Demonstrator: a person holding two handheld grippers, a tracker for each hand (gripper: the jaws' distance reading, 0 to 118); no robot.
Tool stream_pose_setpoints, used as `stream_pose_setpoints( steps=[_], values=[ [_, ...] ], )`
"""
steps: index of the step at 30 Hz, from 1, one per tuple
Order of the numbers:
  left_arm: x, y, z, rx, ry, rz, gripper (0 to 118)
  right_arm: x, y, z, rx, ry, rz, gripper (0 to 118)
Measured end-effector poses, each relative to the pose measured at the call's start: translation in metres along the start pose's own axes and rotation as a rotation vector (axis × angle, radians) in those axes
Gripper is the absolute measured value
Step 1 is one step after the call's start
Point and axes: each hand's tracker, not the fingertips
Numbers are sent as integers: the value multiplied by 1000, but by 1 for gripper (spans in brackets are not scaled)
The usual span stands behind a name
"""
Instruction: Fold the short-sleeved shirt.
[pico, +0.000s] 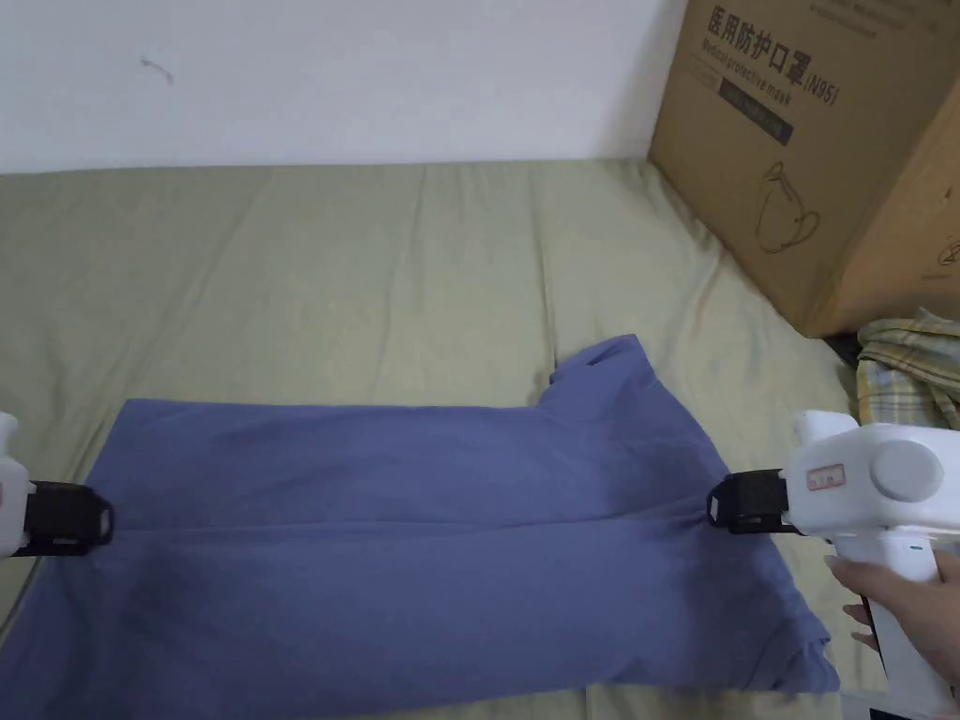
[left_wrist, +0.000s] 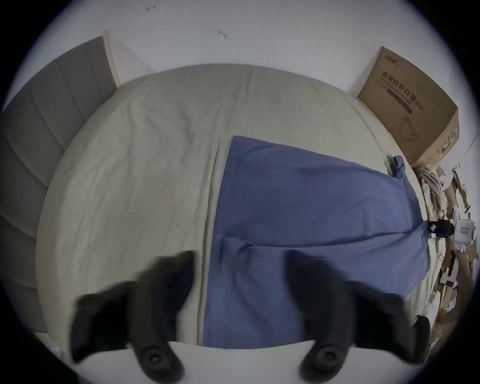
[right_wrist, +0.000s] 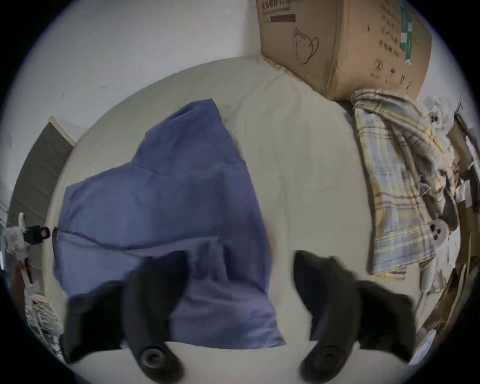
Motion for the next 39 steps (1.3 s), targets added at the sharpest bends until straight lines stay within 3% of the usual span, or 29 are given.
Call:
stream_pose_setpoints(
  steps=[1, 7, 11, 12, 13, 14, 15, 16, 19, 23, 24, 25, 26, 27, 28, 36, 39],
  values=[
    [0, -3, 5, 18, -2, 2, 116, 0, -3, 10, 47, 11, 1, 95],
    [0, -38, 71, 237, 15, 25, 114, -11, -30, 76, 228, 71, -52, 95],
    [-5, -69, 110, 258, 26, 28, 114, -27, -47, 106, 233, 57, -22, 95],
    [-7, -73, 116, 244, 31, 16, 107, -31, -51, 111, 229, 68, -10, 95],
    [-7, -81, 123, 235, 42, 6, 91, -31, -51, 110, 229, 84, 13, 93],
    [-7, -88, 128, 224, 53, -2, 64, -36, -55, 116, 252, 85, 53, 81],
    [-8, -93, 130, 201, 61, -10, 15, -42, -58, 121, 276, 73, 89, 36],
    [-9, -99, 131, 163, 79, -14, 0, -49, -60, 124, 279, 47, 125, 0],
    [-15, -113, 134, 98, 30, 38, 0, -54, -71, 127, 279, 116, 136, 0],
    [-33, -112, 109, 24, -19, 83, 2, -59, -78, 121, 243, 123, 147, 0],
    [-34, -110, 100, 15, -22, 89, 21, -60, -79, 120, 232, 124, 148, 0],
    [-37, -108, 89, 6, -26, 99, 54, -60, -78, 117, 218, 129, 148, 0],
    [-40, -106, 80, -14, -10, 112, 98, -58, -80, 115, 201, 136, 145, 0],
    [-41, -105, 64, -54, 16, 123, 118, -56, -82, 111, 184, 145, 139, 0],
    [-42, -103, 52, -79, 27, 130, 112, -53, -85, 108, 173, 147, 131, 0],
    [-41, -98, -22, -207, 92, 68, 113, -36, -86, 91, 113, 136, 73, 0],
    [-31, -92, -10, -188, 67, 49, 112, -29, -84, 87, 101, 134, 37, 0]
  ],
)
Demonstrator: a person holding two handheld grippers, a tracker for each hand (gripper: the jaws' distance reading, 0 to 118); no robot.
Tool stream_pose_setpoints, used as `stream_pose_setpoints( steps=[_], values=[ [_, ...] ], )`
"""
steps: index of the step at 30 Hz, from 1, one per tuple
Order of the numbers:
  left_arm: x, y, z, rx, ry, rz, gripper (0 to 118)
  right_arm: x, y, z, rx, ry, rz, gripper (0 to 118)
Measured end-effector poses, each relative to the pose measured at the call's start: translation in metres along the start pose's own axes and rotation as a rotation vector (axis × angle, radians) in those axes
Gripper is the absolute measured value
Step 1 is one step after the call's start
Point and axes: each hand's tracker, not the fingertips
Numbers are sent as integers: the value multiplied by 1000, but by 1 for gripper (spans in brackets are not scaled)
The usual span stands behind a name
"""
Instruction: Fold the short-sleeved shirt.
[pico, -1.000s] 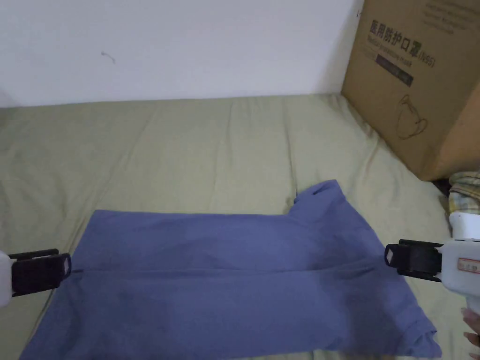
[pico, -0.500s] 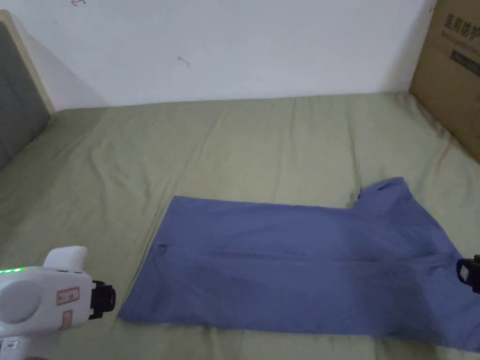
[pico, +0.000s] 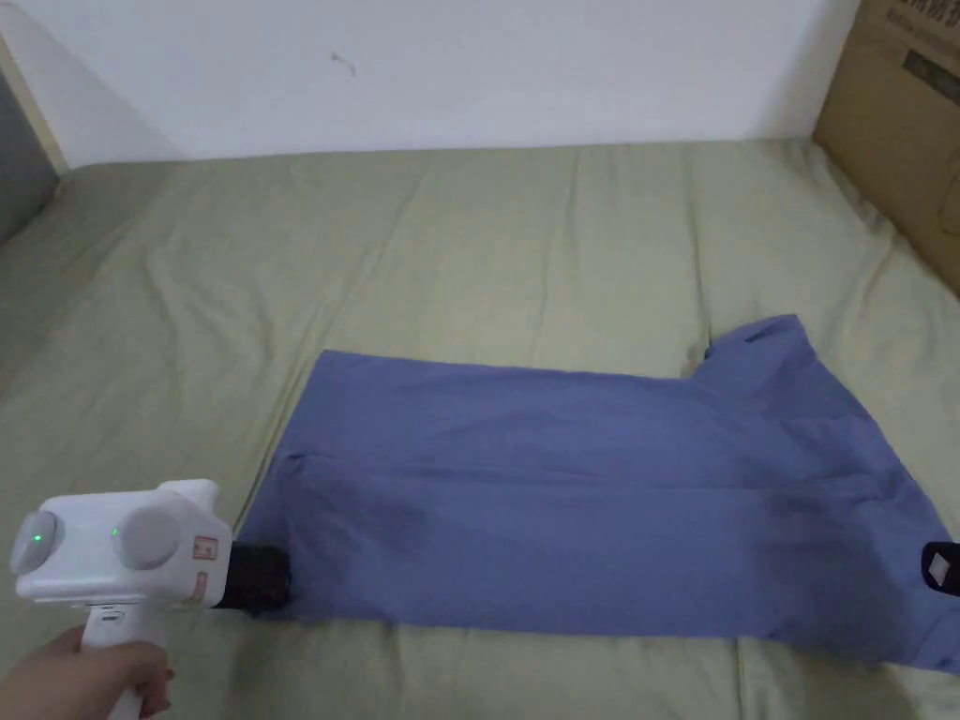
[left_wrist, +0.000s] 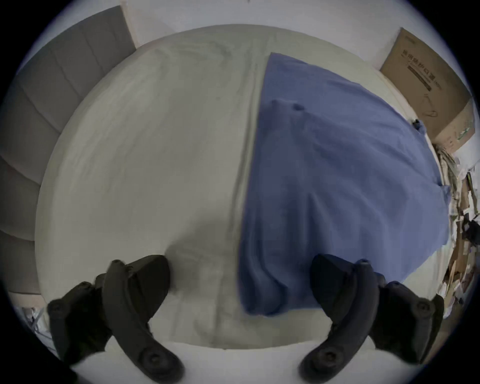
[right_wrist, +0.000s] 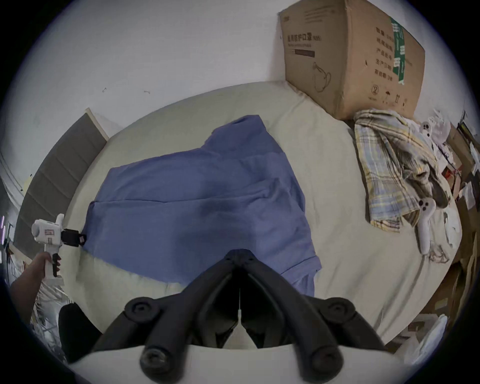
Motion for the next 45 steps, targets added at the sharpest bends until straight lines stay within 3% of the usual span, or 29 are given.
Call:
stream_pose_setpoints(
  steps=[2, 4, 5, 6, 9, 10, 11, 12, 13, 20, 21, 23, 24, 27, 31, 45],
  values=[
    [11, -5, 16, 17, -49, -36, 97, 4, 0, -1, -3, -4, -17, 0],
    [20, -9, 28, 53, -45, -124, 49, 10, 1, -3, -3, -11, -32, 0],
    [30, -18, 42, 59, -69, -136, 15, 14, 2, -3, -2, -14, -43, 0],
    [32, -20, 50, 69, -120, -119, 4, 18, 2, 1, 1, -15, -60, 0],
    [21, -12, 59, 105, -69, -78, 4, 29, 7, 4, 24, -12, -94, 2],
    [17, -10, 64, 129, -53, -65, 4, 34, 8, 6, 25, -10, -101, 20],
    [13, -8, 68, 141, -77, -49, 4, 39, 12, 3, 14, -10, -105, 52],
    [11, -6, 70, 141, -89, -37, 4, 43, 14, -2, -24, -29, -112, 96],
    [8, -4, 70, 137, -90, -32, 4, 48, 15, -9, -72, -33, -116, 100],
    [11, -3, 74, 137, -82, -40, 4, 74, 6, -60, -283, -22, -231, 98],
    [14, -5, 75, 133, -83, -37, 4, 74, 5, -65, -323, -24, -216, 77],
    [12, -5, 75, 121, -90, -23, 4, 67, 1, -62, -324, -18, -163, 15],
    [12, -5, 75, 115, -95, -16, 4, 63, 2, -61, -317, -43, -117, 8],
    [7, -4, 75, 114, -100, 1, 4, 53, 5, -52, -299, -20, -108, 8],
    [4, -10, 86, 119, -115, 10, 4, 51, 15, -36, -281, -47, 7, 8],
    [-6, -91, 95, 59, -185, 67, 4, 67, -14, -12, -330, -49, 11, 8]
  ],
)
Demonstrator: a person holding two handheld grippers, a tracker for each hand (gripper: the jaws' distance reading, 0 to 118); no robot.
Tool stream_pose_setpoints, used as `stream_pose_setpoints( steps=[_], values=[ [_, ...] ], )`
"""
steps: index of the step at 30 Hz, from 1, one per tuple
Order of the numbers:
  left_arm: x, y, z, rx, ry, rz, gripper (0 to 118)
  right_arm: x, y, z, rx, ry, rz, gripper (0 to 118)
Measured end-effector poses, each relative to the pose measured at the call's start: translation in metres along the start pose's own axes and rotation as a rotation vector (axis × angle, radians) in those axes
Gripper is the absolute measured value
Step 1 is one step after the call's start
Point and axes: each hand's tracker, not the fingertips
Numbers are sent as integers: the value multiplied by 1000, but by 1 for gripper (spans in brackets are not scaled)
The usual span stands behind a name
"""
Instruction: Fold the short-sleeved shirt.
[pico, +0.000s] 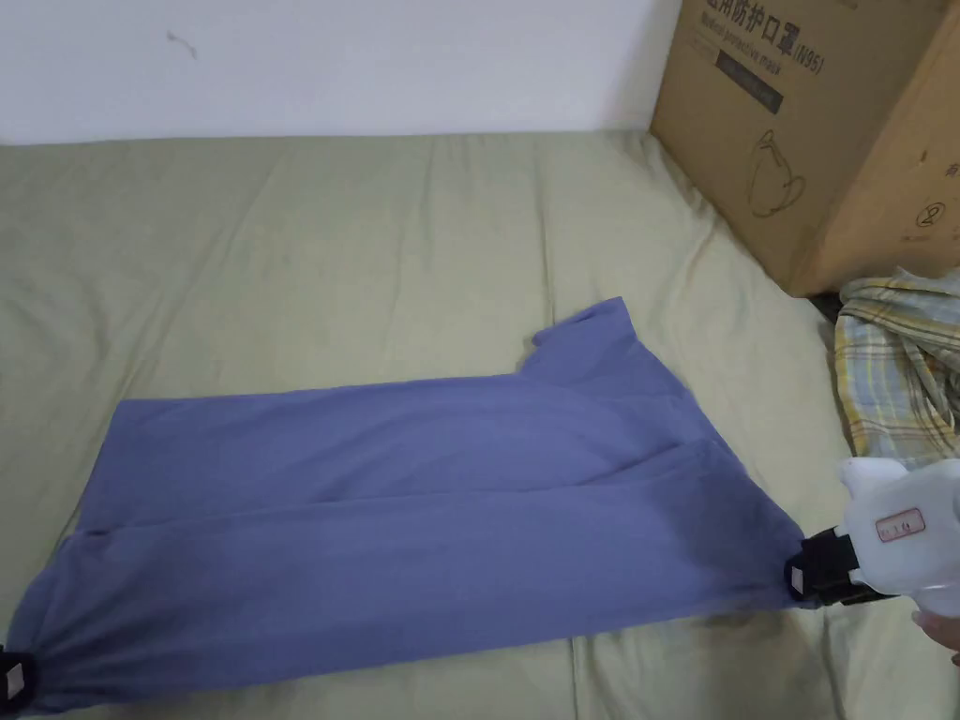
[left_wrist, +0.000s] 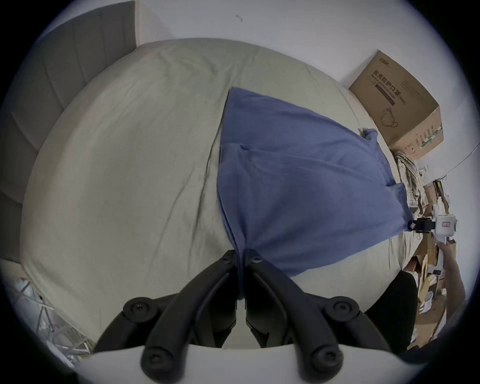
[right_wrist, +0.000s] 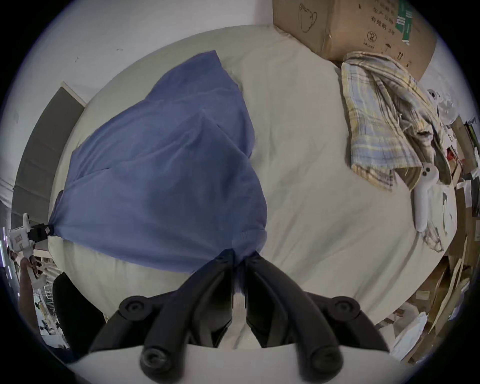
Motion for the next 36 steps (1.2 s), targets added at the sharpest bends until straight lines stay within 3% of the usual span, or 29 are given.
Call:
stream_pose_setpoints(
  steps=[4, 5, 7, 8, 9, 12, 15, 20, 21, 22, 23, 24, 25, 27, 30, 34, 35, 36],
  values=[
    [-7, -3, -8, -1, -12, 41, 6, 3, -5, -5, 0, 10, -14, 8],
    [-6, -2, -7, 8, -14, 51, 15, 0, -5, -3, 25, 19, -4, 15],
    [-3, 0, 0, 61, 13, 51, 72, -8, -8, 7, 134, -23, 68, 78],
    [0, 2, 5, 83, 35, 46, 101, -13, -7, 11, 161, -59, 69, 99],
    [2, 4, 10, 91, 36, 45, 118, -16, -6, 16, 169, -73, 59, 102],
    [11, 14, 35, 238, -34, 59, 117, -31, -1, 40, 273, -9, 37, 102],
    [25, 29, 51, 301, -62, 49, 117, -56, 11, 61, 353, -21, 84, 102],
    [55, 49, 65, 382, 0, -84, 115, -95, 34, 69, 401, -2, 129, 101],
    [60, 54, 65, 378, 3, -107, 107, -101, 40, 68, 422, 16, 141, 95],
    [65, 60, 64, 377, 12, -122, 90, -108, 44, 67, 451, 43, 155, 72],
    [69, 65, 61, 375, 22, -133, 56, -114, 48, 64, 462, 42, 158, 31],
    [71, 69, 56, 368, 37, -139, 4, -120, 52, 60, 464, 28, 154, 0],
    [72, 77, 51, 359, 69, -150, 0, -124, 58, 56, 495, 27, 128, 0],
    [69, 95, 44, 347, 16, -98, 0, -129, 67, 50, 476, 90, 138, 0],
    [59, 131, 23, 347, 11, -104, 1, -140, 80, 41, 466, 77, 177, 0],
    [32, 194, -34, 218, -1, -125, 3, -140, 91, 26, 428, 69, 198, 0],
    [26, 209, -50, 197, -9, -127, 15, -137, 93, 22, 417, 73, 192, 0],
    [21, 217, -66, 188, -19, -126, 59, -134, 95, 19, 407, 74, 182, 0]
  ],
)
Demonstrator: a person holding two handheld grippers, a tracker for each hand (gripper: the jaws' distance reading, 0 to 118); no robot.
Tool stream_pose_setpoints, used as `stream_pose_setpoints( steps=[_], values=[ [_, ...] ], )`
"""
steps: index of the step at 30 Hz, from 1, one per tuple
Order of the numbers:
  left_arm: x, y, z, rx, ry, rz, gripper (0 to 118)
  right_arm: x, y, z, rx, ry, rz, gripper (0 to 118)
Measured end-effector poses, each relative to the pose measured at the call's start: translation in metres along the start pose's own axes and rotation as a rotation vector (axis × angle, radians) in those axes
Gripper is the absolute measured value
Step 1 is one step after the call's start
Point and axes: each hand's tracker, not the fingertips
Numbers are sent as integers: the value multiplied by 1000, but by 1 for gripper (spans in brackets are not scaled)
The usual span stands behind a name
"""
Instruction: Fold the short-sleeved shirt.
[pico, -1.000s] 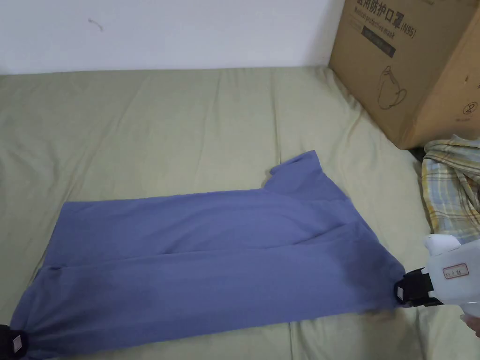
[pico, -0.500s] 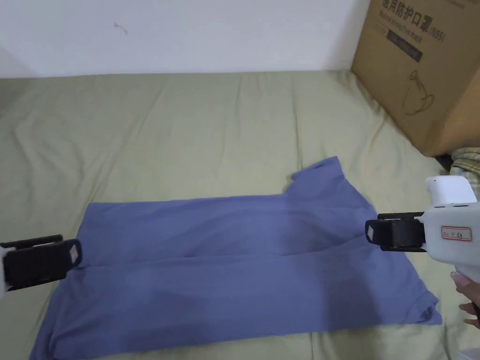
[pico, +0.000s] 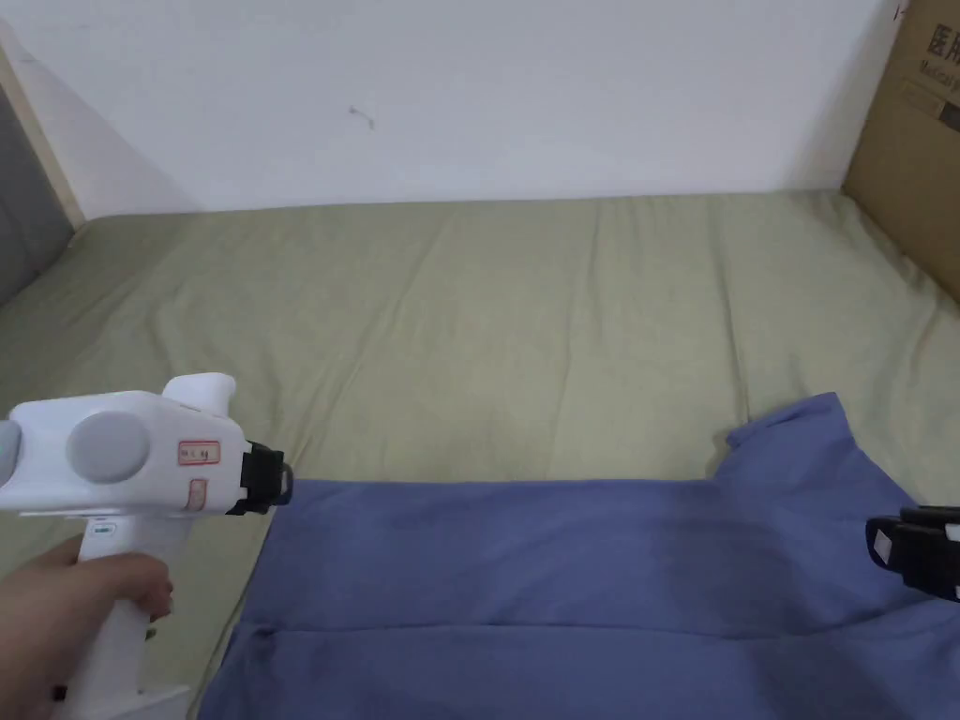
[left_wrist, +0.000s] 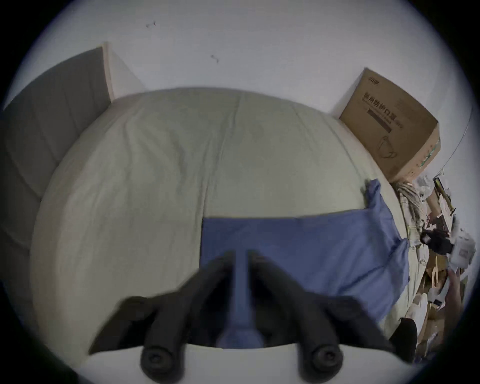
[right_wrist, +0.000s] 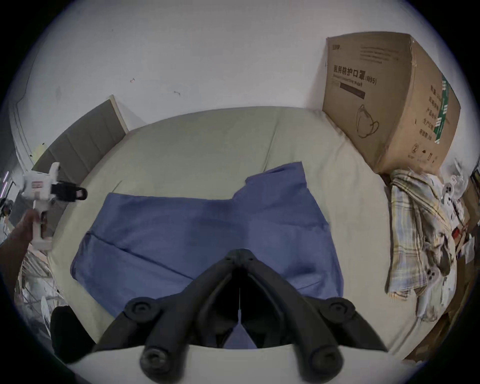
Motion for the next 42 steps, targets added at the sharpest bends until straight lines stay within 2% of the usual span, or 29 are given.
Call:
stream_pose_setpoints(
  steps=[1, 2, 3, 4, 9, 12, 13, 14, 15, 16, 17, 23, 24, 25, 26, 27, 31, 37, 39, 40, 41, 42],
  values=[
    [-7, 5, -17, -15, 4, 1, 100, 1, -2, -4, -11, -3, -12, 0],
    [-14, 7, -36, -28, 1, 10, 118, 6, -3, -7, -18, -4, -26, 0],
    [-19, 7, -51, -65, 12, 26, 112, 10, -5, -10, -22, -2, -42, 0],
    [-21, 1, -60, -17, 10, 55, 112, 15, -8, -12, -28, 3, -61, 0],
    [-26, -3, -103, -121, 107, 36, 112, 31, -19, -26, -75, -22, -104, 0],
    [-24, 1, -104, -139, 91, 47, 113, 42, -20, -34, -94, -39, -122, 0],
    [-19, 4, -97, -150, 109, 28, 109, 45, -19, -37, -95, -37, -133, 0],
    [-14, 6, -89, -137, 133, -5, 97, 49, -16, -40, -94, -33, -140, 0],
    [-11, 8, -80, -104, 143, -37, 65, 53, -12, -44, -93, -29, -144, 0],
    [-10, 12, -71, -83, 122, -58, 28, 57, -6, -49, -93, -27, -144, 0],
    [-7, 12, -64, -73, 52, -45, 0, 61, 2, -55, -96, -32, -145, 0],
    [-3, 18, -27, -14, 13, -25, 0, 87, 68, -103, -88, -62, -182, 0],
    [0, 16, -25, -12, 2, -14, 0, 90, 78, -111, -86, -67, -185, 12],
    [-2, 16, -22, -8, -1, -4, 0, 92, 90, -122, -86, -70, -182, 43],
    [-2, 15, -20, -20, -17, 17, 0, 94, 101, -134, -101, -77, -160, 84],
    [-4, 15, -19, -21, -22, 27, 0, 95, 109, -144, -124, -85, -151, 109],
    [1, 11, -14, 5, -7, 37, 0, 99, 133, -180, -146, -89, -160, 108],
    [-4, 9, -23, -7, 1, 32, 0, 103, 139, -216, -221, -76, -257, 109],
    [-5, 10, -24, -10, 10, 21, 0, 104, 139, -218, -235, -75, -266, 104],
    [-7, 9, -25, -13, 9, 22, 0, 104, 138, -217, -233, -70, -264, 88],
    [-8, 9, -25, -16, 7, 24, 0, 104, 137, -214, -229, -62, -263, 50],
    [-9, 9, -25, -19, 6, 28, 0, 103, 135, -214, -232, -61, -258, 0]
  ],
)
